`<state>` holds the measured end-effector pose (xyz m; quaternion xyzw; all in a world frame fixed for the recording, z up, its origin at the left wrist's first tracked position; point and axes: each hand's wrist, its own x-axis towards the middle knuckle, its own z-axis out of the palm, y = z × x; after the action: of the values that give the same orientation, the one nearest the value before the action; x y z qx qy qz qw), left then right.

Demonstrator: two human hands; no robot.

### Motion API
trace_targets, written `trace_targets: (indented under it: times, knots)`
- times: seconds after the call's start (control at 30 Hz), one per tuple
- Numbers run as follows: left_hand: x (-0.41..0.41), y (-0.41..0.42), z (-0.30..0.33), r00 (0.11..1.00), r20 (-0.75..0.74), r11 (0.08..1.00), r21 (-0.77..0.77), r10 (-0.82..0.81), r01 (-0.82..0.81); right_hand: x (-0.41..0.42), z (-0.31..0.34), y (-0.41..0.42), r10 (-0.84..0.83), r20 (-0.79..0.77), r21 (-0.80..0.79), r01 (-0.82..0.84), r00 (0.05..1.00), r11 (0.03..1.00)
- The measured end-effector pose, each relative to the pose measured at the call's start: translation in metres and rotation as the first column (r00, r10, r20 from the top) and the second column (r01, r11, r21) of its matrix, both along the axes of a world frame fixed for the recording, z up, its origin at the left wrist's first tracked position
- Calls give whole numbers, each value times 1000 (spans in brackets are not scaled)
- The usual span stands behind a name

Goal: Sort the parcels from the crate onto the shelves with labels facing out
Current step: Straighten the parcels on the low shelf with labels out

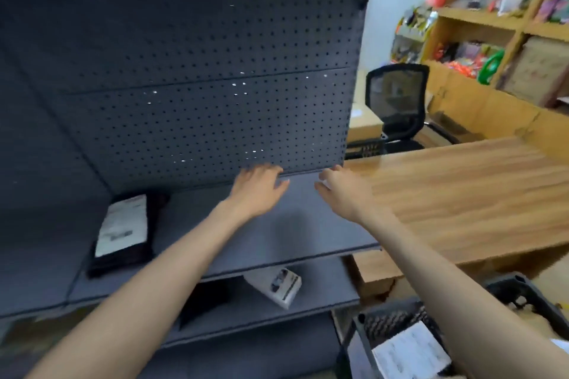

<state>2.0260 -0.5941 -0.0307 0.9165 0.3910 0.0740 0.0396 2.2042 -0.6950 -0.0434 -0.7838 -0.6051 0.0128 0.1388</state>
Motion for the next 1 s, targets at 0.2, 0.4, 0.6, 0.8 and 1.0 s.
trace_targets:
  times: [0.2,0.4,0.6,0.8,1.0]
  knots:
    - [-187,34,12,939,61,938,53,339,-342,-164,27,85,293,4,-9,-293,956,956]
    - [-404,31,22,806,62,803,70,588,-592,-370,40,144,584,-30,22,-584,811,812]
    - [-611,5,40,636,64,624,141,769,-769,-591,51,165,754,3,72,-753,657,655]
    - [-777,-24,44,441,16,438,90,898,-895,-772,57,170,874,50,16,-876,483,483]
    - [-917,-50,38,227,-45,228,15,973,-974,-924,64,183,946,93,-69,-946,311,318]
